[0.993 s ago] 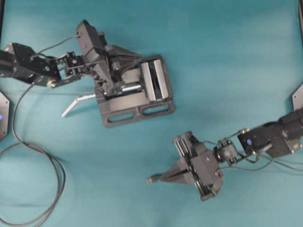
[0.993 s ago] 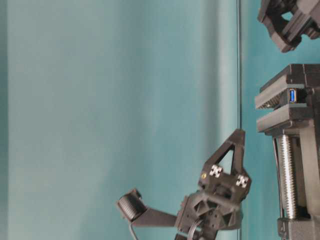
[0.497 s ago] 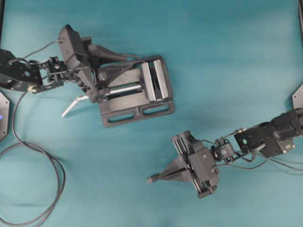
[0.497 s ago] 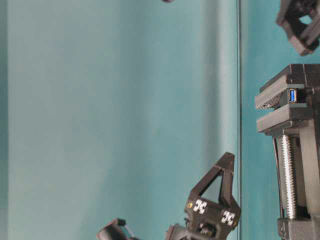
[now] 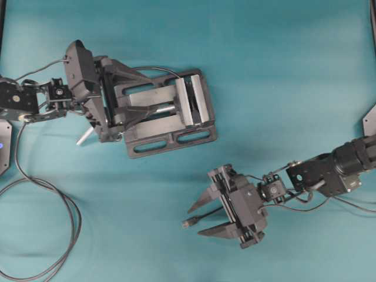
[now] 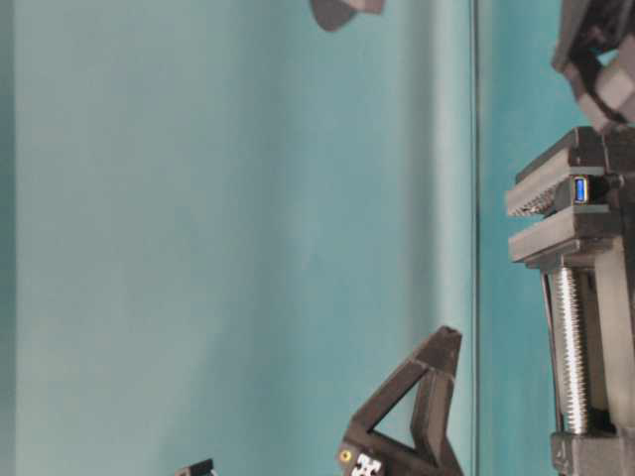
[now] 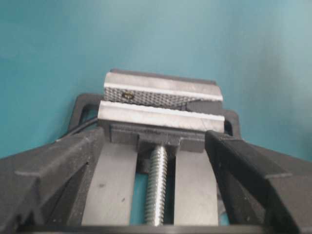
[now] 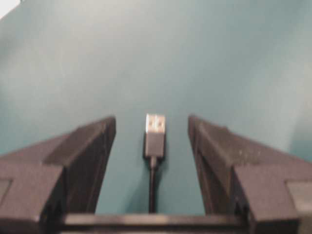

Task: Insert the USB cable into the fixed female connector.

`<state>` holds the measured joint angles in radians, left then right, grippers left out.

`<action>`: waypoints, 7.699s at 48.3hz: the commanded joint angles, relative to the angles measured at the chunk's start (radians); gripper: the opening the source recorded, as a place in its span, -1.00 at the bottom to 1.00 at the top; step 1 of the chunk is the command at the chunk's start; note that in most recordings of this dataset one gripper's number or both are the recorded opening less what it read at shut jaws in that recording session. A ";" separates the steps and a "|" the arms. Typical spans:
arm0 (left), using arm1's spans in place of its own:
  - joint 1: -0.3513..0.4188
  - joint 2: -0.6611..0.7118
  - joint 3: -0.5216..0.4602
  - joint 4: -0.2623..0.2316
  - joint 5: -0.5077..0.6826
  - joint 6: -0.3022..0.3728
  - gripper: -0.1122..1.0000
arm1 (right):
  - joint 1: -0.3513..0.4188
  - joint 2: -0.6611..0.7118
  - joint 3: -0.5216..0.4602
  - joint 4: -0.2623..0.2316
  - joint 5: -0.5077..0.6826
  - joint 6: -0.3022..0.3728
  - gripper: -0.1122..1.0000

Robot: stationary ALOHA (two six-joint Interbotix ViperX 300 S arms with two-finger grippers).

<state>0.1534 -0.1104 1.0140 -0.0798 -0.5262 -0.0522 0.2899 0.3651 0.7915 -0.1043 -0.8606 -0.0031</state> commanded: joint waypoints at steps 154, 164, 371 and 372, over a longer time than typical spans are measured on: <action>-0.117 -0.986 0.368 -0.006 0.669 -0.043 0.99 | 0.219 0.241 -0.391 1.672 -0.445 -0.578 -0.40; -0.117 -0.986 0.371 -0.005 0.701 -0.043 0.99 | 0.222 0.273 -0.483 1.844 -0.529 -0.663 -0.40; -0.170 -0.992 0.387 0.000 0.517 -0.040 0.99 | 0.103 0.272 -0.681 2.022 -0.764 -0.724 -0.40; -0.169 -0.992 0.387 0.000 0.517 -0.040 0.99 | 0.101 0.272 -0.681 2.022 -0.764 -0.724 -0.40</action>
<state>-0.0123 -1.1075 1.4128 -0.0813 -0.0015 -0.0874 0.4310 0.6888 0.1150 1.9190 -1.6183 -0.7286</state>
